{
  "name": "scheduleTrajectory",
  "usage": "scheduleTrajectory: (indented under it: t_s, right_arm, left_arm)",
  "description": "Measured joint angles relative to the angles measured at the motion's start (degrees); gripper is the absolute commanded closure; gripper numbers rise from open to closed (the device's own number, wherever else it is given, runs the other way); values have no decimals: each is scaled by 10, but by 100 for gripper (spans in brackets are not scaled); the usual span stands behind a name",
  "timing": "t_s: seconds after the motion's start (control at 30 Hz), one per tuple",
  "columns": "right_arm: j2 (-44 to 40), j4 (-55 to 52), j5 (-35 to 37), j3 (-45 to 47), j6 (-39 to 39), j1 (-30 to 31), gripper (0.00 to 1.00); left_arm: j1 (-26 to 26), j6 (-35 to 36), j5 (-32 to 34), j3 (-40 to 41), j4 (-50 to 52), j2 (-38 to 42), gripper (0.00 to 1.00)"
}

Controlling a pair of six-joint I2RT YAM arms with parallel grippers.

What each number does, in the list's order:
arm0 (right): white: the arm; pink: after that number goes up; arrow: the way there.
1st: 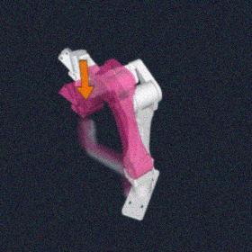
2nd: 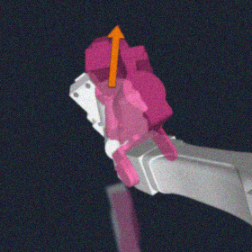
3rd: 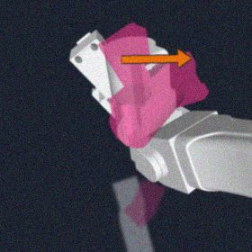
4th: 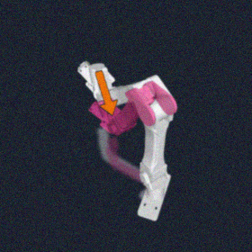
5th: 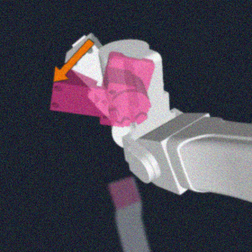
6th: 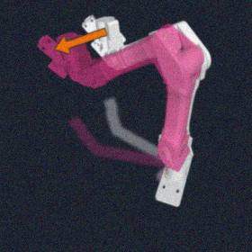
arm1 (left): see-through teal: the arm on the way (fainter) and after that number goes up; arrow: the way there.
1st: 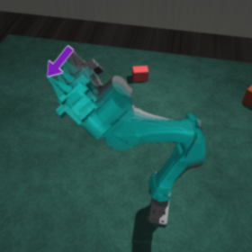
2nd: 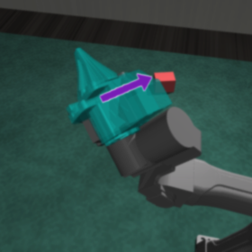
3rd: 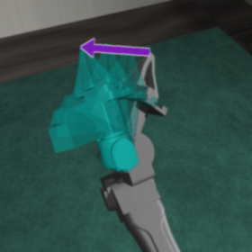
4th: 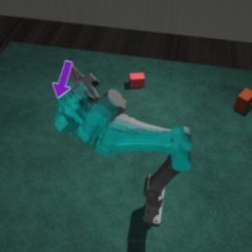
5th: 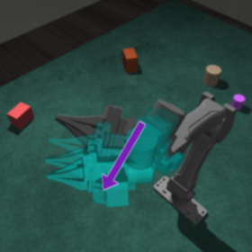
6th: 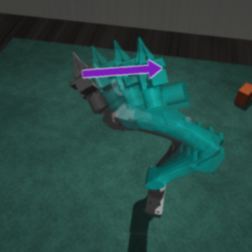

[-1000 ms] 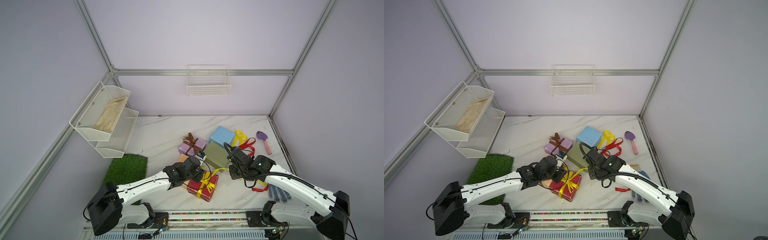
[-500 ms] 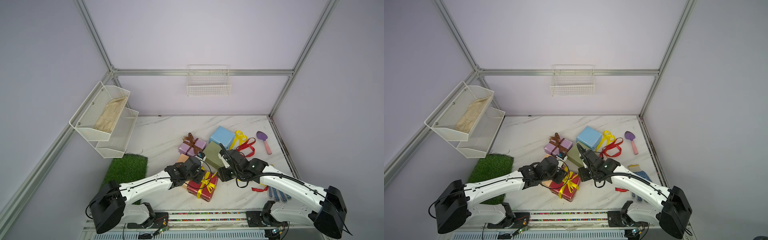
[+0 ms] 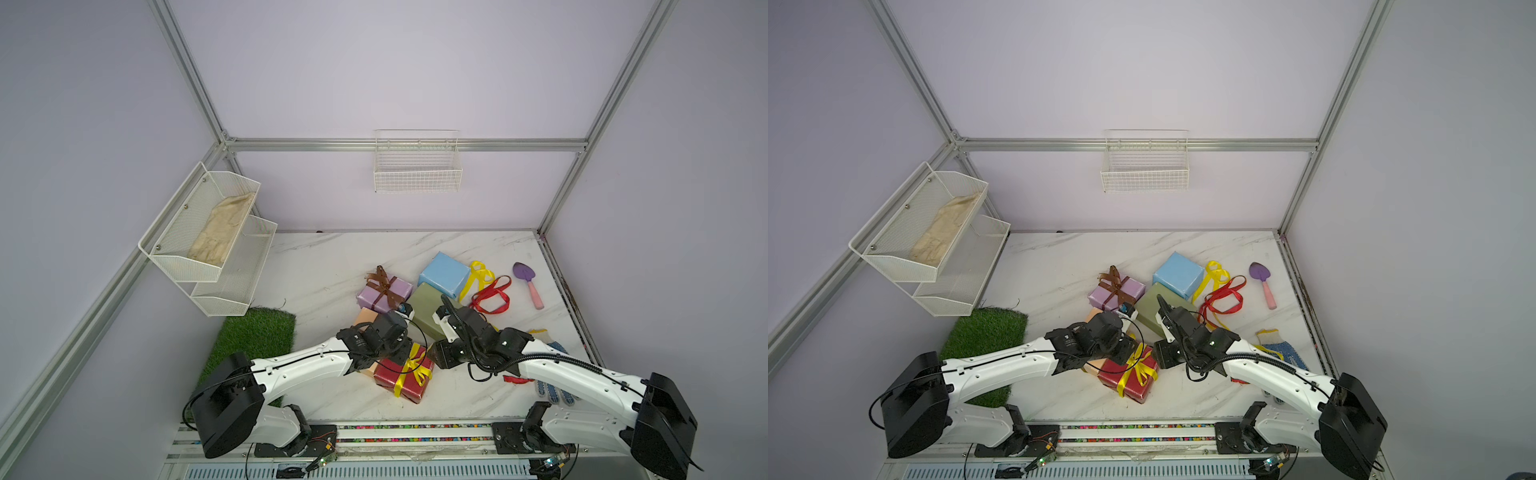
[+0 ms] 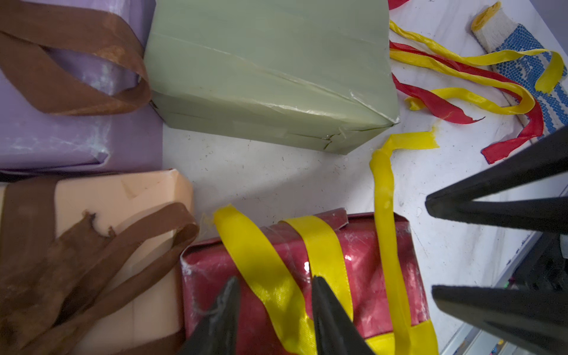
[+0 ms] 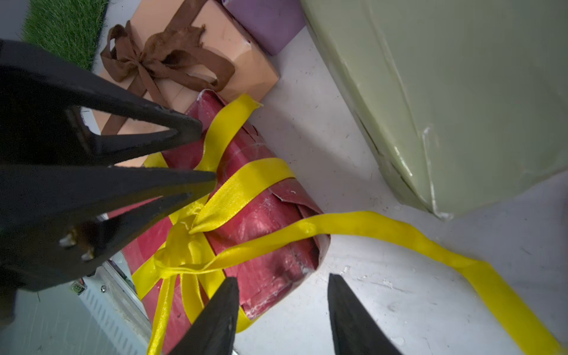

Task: Untie the ribbon bows on the gift boxes
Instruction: Untie the ribbon from the gift box.

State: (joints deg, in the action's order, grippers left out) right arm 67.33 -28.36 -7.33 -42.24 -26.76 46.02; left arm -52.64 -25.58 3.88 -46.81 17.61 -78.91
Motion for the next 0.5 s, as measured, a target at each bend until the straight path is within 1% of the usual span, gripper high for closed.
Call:
scheduleTrajectory:
  t_s: [0.23,0.37,0.5]
  right_arm:
    - [-42,15,2,25,-10,0,51]
    - [-50,21,2,31,-14,0,51]
    - [-49,26,2,40,-16,0,51]
  left_arm:
    - [-9,-5,18,-8,-1,-11,67]
    - [-19,-7,46,-26,2,-34,73]
    - [-30,-9,78,-45,13,-54,76]
